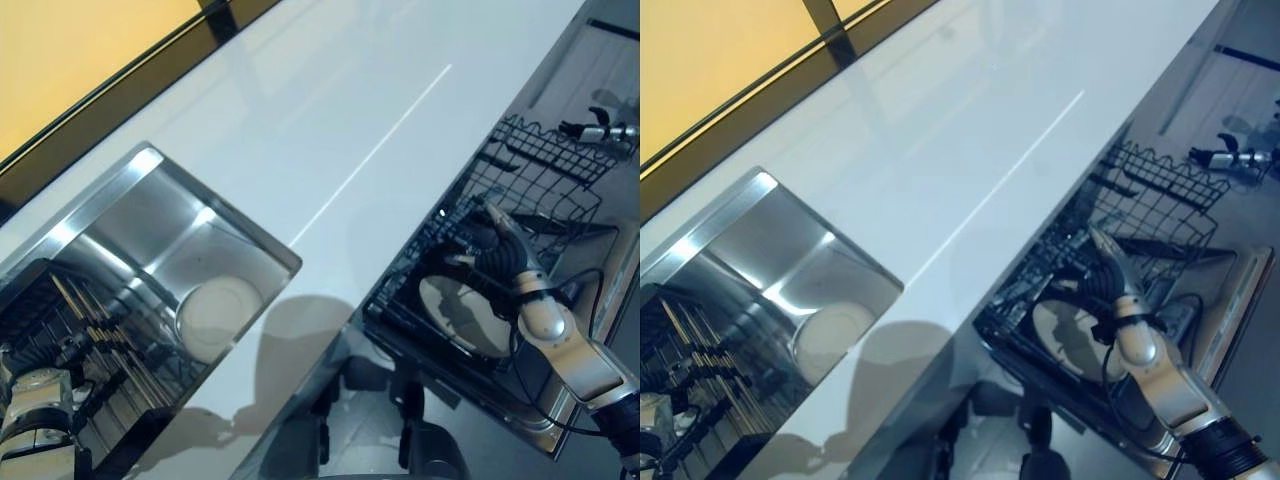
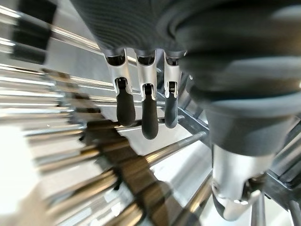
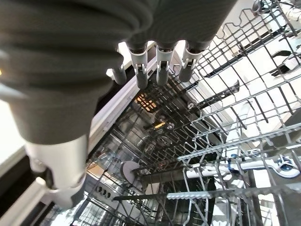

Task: Pick up plates and place into dishwasher.

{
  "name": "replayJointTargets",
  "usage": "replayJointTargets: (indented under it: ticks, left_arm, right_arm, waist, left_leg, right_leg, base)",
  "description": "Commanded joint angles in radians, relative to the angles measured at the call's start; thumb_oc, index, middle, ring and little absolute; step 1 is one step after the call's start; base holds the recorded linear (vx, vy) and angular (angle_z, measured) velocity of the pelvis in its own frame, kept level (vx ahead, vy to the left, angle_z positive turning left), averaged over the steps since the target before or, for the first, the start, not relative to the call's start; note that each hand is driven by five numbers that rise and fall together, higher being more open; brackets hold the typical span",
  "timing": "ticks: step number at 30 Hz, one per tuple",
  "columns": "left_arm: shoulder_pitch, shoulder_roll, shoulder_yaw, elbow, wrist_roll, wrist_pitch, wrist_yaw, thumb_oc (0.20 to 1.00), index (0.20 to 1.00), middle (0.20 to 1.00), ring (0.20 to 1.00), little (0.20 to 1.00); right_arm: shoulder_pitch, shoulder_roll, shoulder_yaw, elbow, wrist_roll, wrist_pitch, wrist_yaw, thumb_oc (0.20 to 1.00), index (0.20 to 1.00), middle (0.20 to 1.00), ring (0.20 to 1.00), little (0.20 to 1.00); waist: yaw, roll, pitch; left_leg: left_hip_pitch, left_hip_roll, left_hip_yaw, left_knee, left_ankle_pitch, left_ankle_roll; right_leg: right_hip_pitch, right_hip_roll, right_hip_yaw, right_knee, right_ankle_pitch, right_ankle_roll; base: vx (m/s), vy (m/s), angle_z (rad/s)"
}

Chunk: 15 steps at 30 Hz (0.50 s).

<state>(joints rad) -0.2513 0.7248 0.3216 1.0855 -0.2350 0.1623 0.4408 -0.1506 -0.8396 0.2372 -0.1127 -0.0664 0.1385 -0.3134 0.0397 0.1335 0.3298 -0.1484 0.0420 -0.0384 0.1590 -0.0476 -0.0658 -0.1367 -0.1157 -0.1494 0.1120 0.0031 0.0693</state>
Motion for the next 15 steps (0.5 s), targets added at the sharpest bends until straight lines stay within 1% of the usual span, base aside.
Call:
replayJointTargets:
  ticks: [1, 3, 4, 5, 6, 7, 9, 10, 13, 15]
  left_arm:
    - [0.387, -0.002, 0.131, 0.161, -0.141, 0.062, 0.238, 1.0, 1.0, 1.0, 1.0, 1.0]
    - [0.373, 0.018, 0.196, -0.023, -0.164, 0.029, 0.385, 1.0, 1.0, 1.0, 1.0, 1.0]
    - [0.371, 0.029, 0.223, -0.127, -0.171, 0.001, 0.471, 1.0, 1.0, 1.0, 1.0, 1.0]
    - [0.375, 0.032, 0.236, -0.169, -0.163, -0.03, 0.515, 1.0, 1.0, 1.0, 1.0, 1.0]
    - [0.384, 0.039, 0.262, -0.25, -0.149, -0.111, 0.591, 1.0, 1.0, 1.0, 1.0, 1.0]
    - [0.393, 0.037, 0.276, -0.317, -0.124, -0.157, 0.638, 1.0, 1.0, 1.0, 1.0, 1.0]
    - [0.407, 0.031, 0.309, -0.422, -0.077, -0.203, 0.687, 1.0, 1.0, 1.0, 1.0, 1.0]
    - [0.408, 0.025, 0.323, -0.498, -0.04, -0.239, 0.713, 1.0, 1.0, 1.0, 1.0, 1.0]
    - [0.425, 0.011, 0.342, -0.67, 0.029, -0.268, 0.725, 1.0, 1.0, 1.0, 1.0, 1.0]
    - [0.439, 0.005, 0.344, -0.789, 0.062, -0.27, 0.684, 1.0, 1.0, 1.0, 1.0, 1.0]
  right_arm:
    - [0.049, 0.076, -0.097, -0.075, -0.007, -0.017, -0.016, 1.0, 1.0, 1.0, 1.0, 1.0]
    - [0.064, 0.092, -0.096, -0.066, -0.013, -0.018, -0.039, 1.0, 1.0, 1.0, 1.0, 1.0]
    - [0.077, 0.106, -0.096, -0.056, -0.013, -0.023, -0.059, 1.0, 1.0, 1.0, 1.0, 1.0]
    - [0.083, 0.113, -0.096, -0.052, -0.012, -0.026, -0.069, 1.0, 1.0, 1.0, 1.0, 1.0]
    - [0.1, 0.125, -0.098, -0.045, -0.005, -0.033, -0.087, 1.0, 1.0, 1.0, 1.0, 1.0]
    - [0.114, 0.138, -0.1, -0.041, -0.005, -0.038, -0.098, 1.0, 1.0, 1.0, 1.0, 1.0]
    - [0.142, 0.153, -0.103, -0.042, -0.004, -0.044, -0.112, 1.0, 1.0, 1.0, 1.0, 1.0]
    - [0.159, 0.165, -0.101, -0.046, -0.003, -0.043, -0.124, 1.0, 1.0, 1.0, 1.0, 1.0]
    - [0.201, 0.194, -0.096, -0.053, -0.013, -0.055, -0.138, 1.0, 1.0, 1.0, 1.0, 1.0]
    - [0.224, 0.205, -0.094, -0.062, -0.015, -0.057, -0.142, 1.0, 1.0, 1.0, 1.0, 1.0]
  waist:
    - [0.105, -0.146, -0.015]
    - [0.116, -0.151, -0.025]
    - [0.127, -0.157, -0.028]
    - [0.132, -0.161, -0.03]
    - [0.147, -0.172, -0.033]
    - [0.157, -0.179, -0.035]
    - [0.169, -0.192, -0.038]
    - [0.176, -0.201, -0.042]
    - [0.182, -0.217, -0.052]
    - [0.184, -0.224, -0.059]
  left_leg:
    - [-0.049, -0.102, -0.018, 0.043, -0.053, 0.108]
    - [-0.056, -0.108, -0.033, 0.046, -0.051, 0.108]
    - [-0.059, -0.11, -0.043, 0.05, -0.052, 0.108]
    - [-0.061, -0.111, -0.049, 0.052, -0.053, 0.108]
    - [-0.062, -0.112, -0.06, 0.055, -0.054, 0.107]
    - [-0.064, -0.112, -0.068, 0.057, -0.054, 0.107]
    - [-0.061, -0.113, -0.078, 0.057, -0.056, 0.106]
    - [-0.059, -0.114, -0.085, 0.057, -0.057, 0.105]
    - [-0.05, -0.114, -0.092, 0.055, -0.061, 0.104]
    - [-0.043, -0.113, -0.094, 0.053, -0.064, 0.103]
  right_leg:
    - [0.02, -0.067, -0.012, 0.163, -0.144, 0.037]
    - [0.023, -0.066, -0.018, 0.155, -0.142, 0.036]
    - [0.026, -0.066, -0.025, 0.154, -0.142, 0.035]
    - [0.029, -0.065, -0.03, 0.153, -0.142, 0.034]
    - [0.035, -0.064, -0.04, 0.152, -0.142, 0.032]
    - [0.039, -0.062, -0.048, 0.15, -0.142, 0.031]
    - [0.047, -0.059, -0.057, 0.149, -0.142, 0.03]
    - [0.052, -0.056, -0.062, 0.147, -0.143, 0.029]
    - [0.062, -0.048, -0.066, 0.141, -0.147, 0.028]
    - [0.068, -0.044, -0.066, 0.139, -0.15, 0.029]
  base:
    - [0.04, -0.046, 0.03]
    - [0.04, -0.095, 0.15]
    - [0.04, -0.122, 0.3]
    - [0.05, -0.173, 0.33]
    - [0.05, -0.173, 0.31]
    - [0.06, -0.187, 0.29]
    - [0.07, -0.134, 0.29]
    - [0.07, -0.116, 0.24]
    - [0.07, -0.088, 0.21]
    - [0.06, -0.055, 0.2]
